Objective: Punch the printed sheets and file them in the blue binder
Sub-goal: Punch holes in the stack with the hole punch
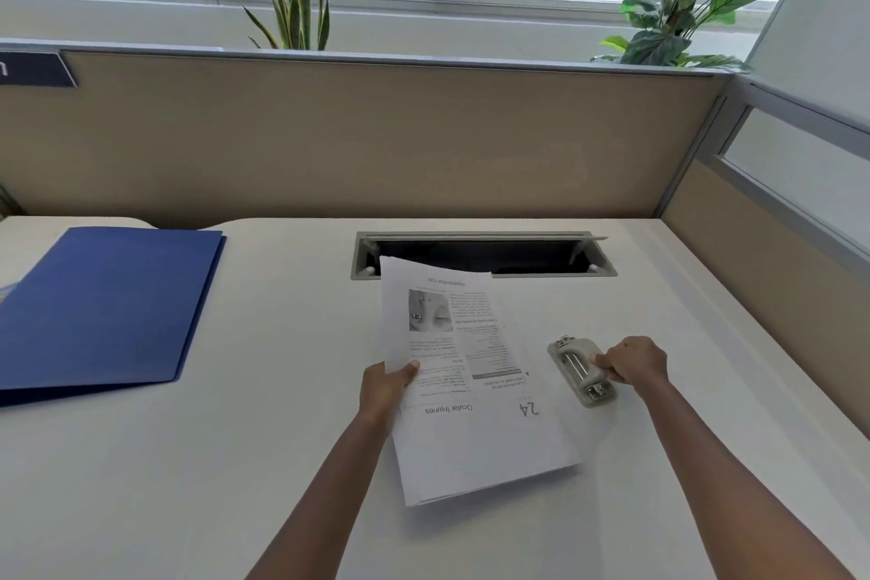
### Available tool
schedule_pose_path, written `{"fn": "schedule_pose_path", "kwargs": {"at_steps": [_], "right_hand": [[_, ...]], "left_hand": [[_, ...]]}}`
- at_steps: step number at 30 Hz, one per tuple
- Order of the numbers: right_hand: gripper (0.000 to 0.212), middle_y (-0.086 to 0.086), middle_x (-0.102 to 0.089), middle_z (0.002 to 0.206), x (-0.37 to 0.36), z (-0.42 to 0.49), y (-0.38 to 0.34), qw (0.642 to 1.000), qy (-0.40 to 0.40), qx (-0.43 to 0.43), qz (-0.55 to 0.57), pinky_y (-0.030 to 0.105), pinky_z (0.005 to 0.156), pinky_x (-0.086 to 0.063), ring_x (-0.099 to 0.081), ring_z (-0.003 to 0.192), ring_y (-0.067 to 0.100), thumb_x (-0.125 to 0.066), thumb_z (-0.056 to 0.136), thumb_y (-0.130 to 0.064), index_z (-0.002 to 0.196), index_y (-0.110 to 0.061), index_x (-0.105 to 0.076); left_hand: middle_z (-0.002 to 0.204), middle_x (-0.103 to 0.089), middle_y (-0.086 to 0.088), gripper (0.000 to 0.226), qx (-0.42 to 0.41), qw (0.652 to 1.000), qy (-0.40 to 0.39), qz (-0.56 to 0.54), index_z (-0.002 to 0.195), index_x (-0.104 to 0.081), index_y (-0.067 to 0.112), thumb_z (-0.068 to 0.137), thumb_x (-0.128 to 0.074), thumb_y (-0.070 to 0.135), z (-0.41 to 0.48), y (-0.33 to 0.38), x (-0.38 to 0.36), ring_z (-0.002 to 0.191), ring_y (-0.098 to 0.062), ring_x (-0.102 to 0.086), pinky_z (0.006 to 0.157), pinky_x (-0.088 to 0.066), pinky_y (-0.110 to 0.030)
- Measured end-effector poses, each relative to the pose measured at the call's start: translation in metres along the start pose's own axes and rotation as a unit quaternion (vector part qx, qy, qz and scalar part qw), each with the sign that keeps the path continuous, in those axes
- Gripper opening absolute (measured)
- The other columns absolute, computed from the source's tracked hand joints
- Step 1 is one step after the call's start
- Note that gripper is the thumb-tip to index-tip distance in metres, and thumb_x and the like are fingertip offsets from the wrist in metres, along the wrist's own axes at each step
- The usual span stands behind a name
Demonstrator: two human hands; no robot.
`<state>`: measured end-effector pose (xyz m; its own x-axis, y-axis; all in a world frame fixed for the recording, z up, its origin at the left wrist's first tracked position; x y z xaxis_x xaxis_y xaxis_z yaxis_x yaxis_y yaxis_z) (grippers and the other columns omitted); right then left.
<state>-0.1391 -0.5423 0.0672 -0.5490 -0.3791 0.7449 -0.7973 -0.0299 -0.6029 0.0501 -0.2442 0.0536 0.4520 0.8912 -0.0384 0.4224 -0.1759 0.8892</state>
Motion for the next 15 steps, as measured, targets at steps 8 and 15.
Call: {"fn": "schedule_pose_path", "kwargs": {"at_steps": [8,15], "right_hand": [[0.038,0.004,-0.051,0.042,-0.006,0.002,0.010,1.000,0.006,-0.020,-0.010,0.026,0.049,-0.032,-0.051,0.041,0.020,-0.072,0.073,-0.016,0.049,-0.010,-0.042],[0.035,0.009,-0.054,0.050,-0.004,-0.014,0.006,0.999,0.023,-0.036,0.032,0.027,0.048,-0.040,-0.056,0.044,0.021,-0.069,0.076,-0.013,0.052,-0.007,-0.044]], "left_hand": [[0.110,-0.064,-0.022,0.027,0.016,0.999,0.003,-0.051,0.110,-0.060,-0.008,0.086,-0.059,0.002,-0.009,-0.007,0.016,0.088,-0.032,-0.061,0.074,-0.052,-0.033],[0.117,-0.062,-0.025,0.030,0.013,0.998,-0.006,-0.068,0.114,-0.058,-0.008,0.087,-0.058,0.003,-0.018,-0.002,0.024,0.092,-0.033,-0.061,0.086,-0.049,-0.040]]}}
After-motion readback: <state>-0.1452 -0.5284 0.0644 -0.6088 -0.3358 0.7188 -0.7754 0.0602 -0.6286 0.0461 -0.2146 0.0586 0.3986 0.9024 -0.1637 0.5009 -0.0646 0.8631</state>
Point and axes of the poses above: each hand's wrist, its own z-axis towards the middle knuckle, its own x-axis out of the back of the hand, y = z × x, the point moved 5 cm from there along z, towards the middle knuckle
